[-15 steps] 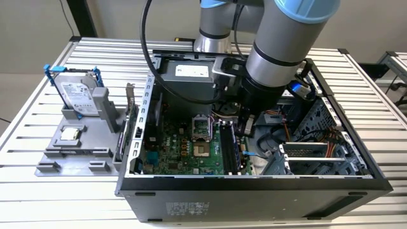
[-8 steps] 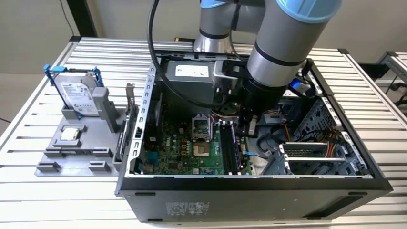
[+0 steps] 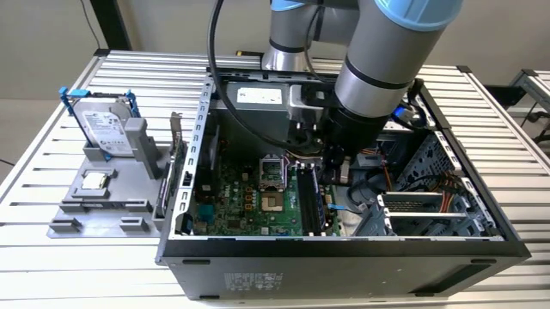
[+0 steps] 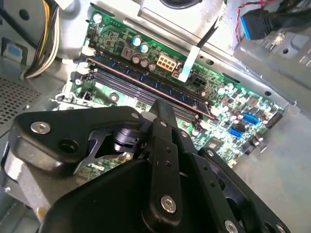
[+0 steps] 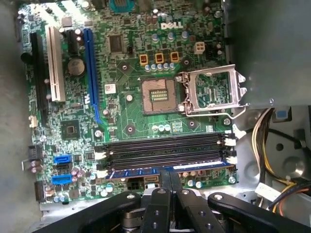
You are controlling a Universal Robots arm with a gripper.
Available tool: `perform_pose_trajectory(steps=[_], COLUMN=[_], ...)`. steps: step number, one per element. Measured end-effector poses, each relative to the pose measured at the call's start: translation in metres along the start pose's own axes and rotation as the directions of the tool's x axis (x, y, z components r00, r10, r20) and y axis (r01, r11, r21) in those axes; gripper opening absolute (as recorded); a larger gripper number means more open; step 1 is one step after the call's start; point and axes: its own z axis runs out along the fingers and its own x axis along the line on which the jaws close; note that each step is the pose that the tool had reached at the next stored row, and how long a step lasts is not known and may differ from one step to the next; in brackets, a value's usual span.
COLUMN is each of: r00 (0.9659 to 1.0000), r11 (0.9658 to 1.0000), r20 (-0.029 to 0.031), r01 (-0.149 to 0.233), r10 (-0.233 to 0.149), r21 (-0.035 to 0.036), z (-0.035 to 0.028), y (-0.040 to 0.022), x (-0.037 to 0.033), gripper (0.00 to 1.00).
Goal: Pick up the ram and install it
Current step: 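Press down the ram until it locks into place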
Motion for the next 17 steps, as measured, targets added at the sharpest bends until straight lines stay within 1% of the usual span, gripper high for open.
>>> perform_pose_trajectory(steps=[2, 6, 10, 17], r00=[0.9998, 0.9991, 0.999, 0.999], r11=[0.9998, 0.9991, 0.999, 0.999], r20=[-0.0012, -0.002, -0.0022, -0.0016], r01=[0.021, 0.043, 0.044, 0.044], r10=[-0.021, -0.043, -0.044, -0.044], r21=[-0.0005, -0.0002, -0.0002, 0.0057], z=[0.0, 0.0003, 0.0003, 0.0118], y=[-0.0001, -0.0003, -0.0003, -0.001], x=[0.0, 0.0, 0.0, 0.001], gripper=[0.0, 0.0, 0.0, 0.0])
